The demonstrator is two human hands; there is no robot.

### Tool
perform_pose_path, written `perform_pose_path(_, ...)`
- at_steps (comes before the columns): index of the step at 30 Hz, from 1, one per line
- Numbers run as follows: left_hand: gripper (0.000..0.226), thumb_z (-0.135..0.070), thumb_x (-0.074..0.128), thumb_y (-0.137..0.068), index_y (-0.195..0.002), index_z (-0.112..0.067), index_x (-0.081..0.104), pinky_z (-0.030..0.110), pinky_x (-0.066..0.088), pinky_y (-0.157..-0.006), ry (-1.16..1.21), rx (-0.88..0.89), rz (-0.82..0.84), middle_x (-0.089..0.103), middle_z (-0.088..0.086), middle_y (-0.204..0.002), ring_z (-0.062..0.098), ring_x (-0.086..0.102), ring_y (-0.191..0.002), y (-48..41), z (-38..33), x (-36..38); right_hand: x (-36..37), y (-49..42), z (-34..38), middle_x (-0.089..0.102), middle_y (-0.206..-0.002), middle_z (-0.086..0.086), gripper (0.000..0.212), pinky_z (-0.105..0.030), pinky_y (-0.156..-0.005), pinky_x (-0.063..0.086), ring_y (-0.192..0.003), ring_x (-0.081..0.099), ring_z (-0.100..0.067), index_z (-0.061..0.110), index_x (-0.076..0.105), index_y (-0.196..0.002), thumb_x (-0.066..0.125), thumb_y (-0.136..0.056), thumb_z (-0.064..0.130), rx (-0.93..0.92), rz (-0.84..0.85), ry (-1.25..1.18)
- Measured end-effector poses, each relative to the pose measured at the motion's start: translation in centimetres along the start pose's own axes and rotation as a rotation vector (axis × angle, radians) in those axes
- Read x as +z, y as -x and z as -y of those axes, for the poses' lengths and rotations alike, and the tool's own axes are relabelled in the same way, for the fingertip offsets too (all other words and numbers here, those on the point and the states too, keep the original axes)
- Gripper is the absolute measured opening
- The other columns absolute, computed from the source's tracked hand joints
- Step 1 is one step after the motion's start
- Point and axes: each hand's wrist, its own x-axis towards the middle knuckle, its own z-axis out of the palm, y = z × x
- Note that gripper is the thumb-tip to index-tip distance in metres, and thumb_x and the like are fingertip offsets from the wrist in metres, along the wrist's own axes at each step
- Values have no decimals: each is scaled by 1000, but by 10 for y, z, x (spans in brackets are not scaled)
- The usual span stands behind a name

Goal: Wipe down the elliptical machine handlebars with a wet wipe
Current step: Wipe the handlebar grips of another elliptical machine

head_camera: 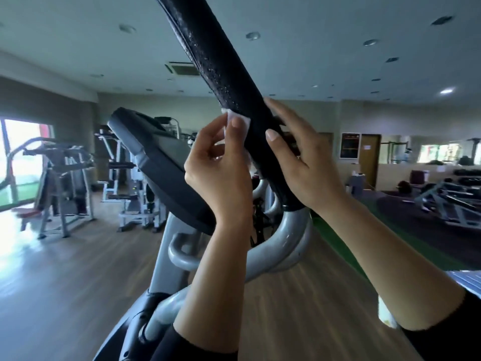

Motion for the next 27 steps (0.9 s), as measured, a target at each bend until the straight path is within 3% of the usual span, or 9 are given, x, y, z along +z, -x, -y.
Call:
perform_pose_path(4, 11, -27, 73, -84, -95, -28, 75, 8, 42, -66, -121, 113, -73, 68, -6, -78, -3, 61, -68, 13, 4, 9, -3, -2, -6, 57, -129, 4, 42, -28, -96, 48, -113, 57, -5, 27, 44, -142, 42, -100, 28, 26, 1, -119)
perform_pose_path(7, 15, -22, 72, -85, -99, -18, 76, 7, 41, -64, -223, 185, -70, 68, -3, -79, -3, 60, -67, 20, 7, 7, -6, -6, -10, 58, -125, 6, 41, -11, -93, 41, -109, 54, 0, 28, 47, -139, 41, -98, 26, 26, 25, -191)
perform_pose_path(10, 15, -25, 73, -83, -98, -22, 76, 11, 46, -66, -317, 237, -58, 71, -4, -83, -2, 63, -71, 17, 4, 2, -9, -13, -12, 56, -126, 6, 41, -4, -93, 35, -109, 50, 7, 29, 46, -140, 40, -99, 26, 14, 68, -239)
perform_pose_path(15, 16, -33, 73, -82, -98, -30, 74, 33, 57, -80, -295, 244, -129, 73, -13, -86, 1, 69, -81, -11, -13, 14, -6, -22, -13, 55, -120, 11, 42, -9, -91, 41, -103, 54, 5, 33, 43, -141, 45, -101, 22, 2, 112, -313)
perform_pose_path(19, 17, -32, 75, -81, -97, -27, 75, 34, 57, -78, -319, 251, -93, 72, -8, -84, 5, 69, -79, -2, -7, 15, -3, -23, -19, 58, -117, 6, 43, -5, -86, 39, -94, 54, 8, 35, 44, -140, 48, -99, 21, -8, 98, -351)
perform_pose_path(23, 18, -26, 78, -79, -97, -24, 75, 43, 57, -81, -293, 217, -20, 75, -7, -85, 12, 71, -83, 2, -7, 7, -1, -26, -19, 58, -118, 6, 43, -4, -91, 34, -98, 51, 8, 29, 45, -140, 49, -99, 20, -46, 88, -370)
perform_pose_path(27, 19, -25, 76, -80, -97, -16, 77, 43, 59, -76, -282, 227, -147, 75, -6, -81, 11, 72, -76, -21, -16, 11, -3, -27, -22, 58, -121, 6, 44, -3, -87, 33, -85, 49, 16, 29, 45, -141, 51, -98, 21, -49, 105, -370)
